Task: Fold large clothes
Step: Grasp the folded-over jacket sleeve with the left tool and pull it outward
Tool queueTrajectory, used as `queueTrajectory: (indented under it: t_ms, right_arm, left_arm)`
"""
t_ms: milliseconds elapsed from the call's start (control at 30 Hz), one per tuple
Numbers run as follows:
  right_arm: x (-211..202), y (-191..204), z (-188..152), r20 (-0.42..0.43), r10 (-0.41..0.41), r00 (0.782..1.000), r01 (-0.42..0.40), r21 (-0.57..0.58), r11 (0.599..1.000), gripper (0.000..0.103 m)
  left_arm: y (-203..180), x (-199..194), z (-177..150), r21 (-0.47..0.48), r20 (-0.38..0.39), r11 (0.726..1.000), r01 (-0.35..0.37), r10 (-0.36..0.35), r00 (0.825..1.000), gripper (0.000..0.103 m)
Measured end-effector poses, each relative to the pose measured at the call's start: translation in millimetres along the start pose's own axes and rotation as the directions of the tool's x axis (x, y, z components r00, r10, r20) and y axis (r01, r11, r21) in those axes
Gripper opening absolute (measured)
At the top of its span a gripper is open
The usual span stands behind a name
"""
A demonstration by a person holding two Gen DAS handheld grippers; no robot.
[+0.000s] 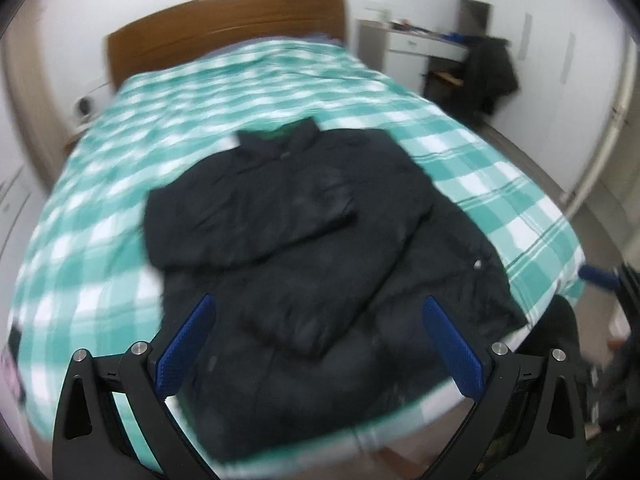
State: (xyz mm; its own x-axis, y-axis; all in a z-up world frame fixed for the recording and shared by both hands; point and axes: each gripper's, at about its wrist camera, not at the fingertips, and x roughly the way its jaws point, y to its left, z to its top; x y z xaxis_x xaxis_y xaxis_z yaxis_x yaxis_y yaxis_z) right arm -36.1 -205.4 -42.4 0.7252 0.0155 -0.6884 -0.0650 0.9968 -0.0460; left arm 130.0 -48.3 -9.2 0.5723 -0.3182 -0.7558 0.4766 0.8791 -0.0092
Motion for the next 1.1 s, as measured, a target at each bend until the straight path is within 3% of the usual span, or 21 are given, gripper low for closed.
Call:
queueTrajectory:
  t_ms: [200,333,367,467,500,567,733,900,1000,1100]
  right_arm:
    - [-4.9,-13.9,-7.3,0.005,-0.028,1.000,0.027,0.028,0.999,0.103]
    - [-5.7,-30.1,-16.0,-0.019,-0.061,0.998,0.062,0.066,0.996,0.103]
    - [-5.7,-33.8,-18.0,-0.025,-0.066,0.997,0.068,0.076,0.995,0.103]
    - [-5.6,-43.0,-24.4,-0.038,-0.077,0.996,0.080,0.097,0.992,0.103]
    - [-4.1,-44.8,-25.6,-0.044,-0.078,0.996,0.083,0.102,0.991,0.103]
    - [-0.1,-46.0,-26.2,-0.050,-0.078,0.996,0.082,0.104,0.991,0.103]
    - [8.1,-34.8,-23.1,-0.046,-0.049,0.998,0.052,0.072,0.996,0.103]
    - [12.3,-16.7,-19.5,-0.038,-0.027,0.999,0.027,0.015,1.000,0.103]
    - [14.8,-10.3,-16.7,-0.037,-0.019,0.999,0.019,-0.005,1.000,0.103]
    - [17.3,-5.3,-12.0,-0.026,-0.017,1.000,0.017,-0.026,1.000,0.103]
  left_arm:
    - [-15.7,134.5,75.1,-0.027,-0.148,0.997,0.070,-0.073,0.986,0.102]
    - [-24.5,219.1,88.1,-0.017,-0.256,0.999,0.033,-0.036,0.966,0.101]
    - [-22.2,232.7,87.0,-0.032,-0.281,0.999,0.020,-0.028,0.959,0.094]
    - [-4.0,259.4,79.3,-0.128,-0.331,0.992,0.009,-0.052,0.942,0.056]
    - [1.7,257.3,77.5,-0.153,-0.318,0.988,0.030,-0.078,0.945,0.038]
    - [10.2,238.6,75.7,-0.163,-0.281,0.986,0.042,-0.087,0.956,0.024]
    - [36.7,161.2,69.0,-0.177,-0.163,0.983,0.053,-0.082,0.983,0.018]
    - [104.4,55.8,50.9,-0.281,-0.018,0.960,0.012,-0.018,1.000,0.015]
    - [163.6,-4.7,31.6,-0.378,0.038,0.925,-0.050,0.070,0.997,0.013]
    - [213.3,-50.4,6.1,-0.449,0.056,0.882,-0.144,0.188,0.981,0.013]
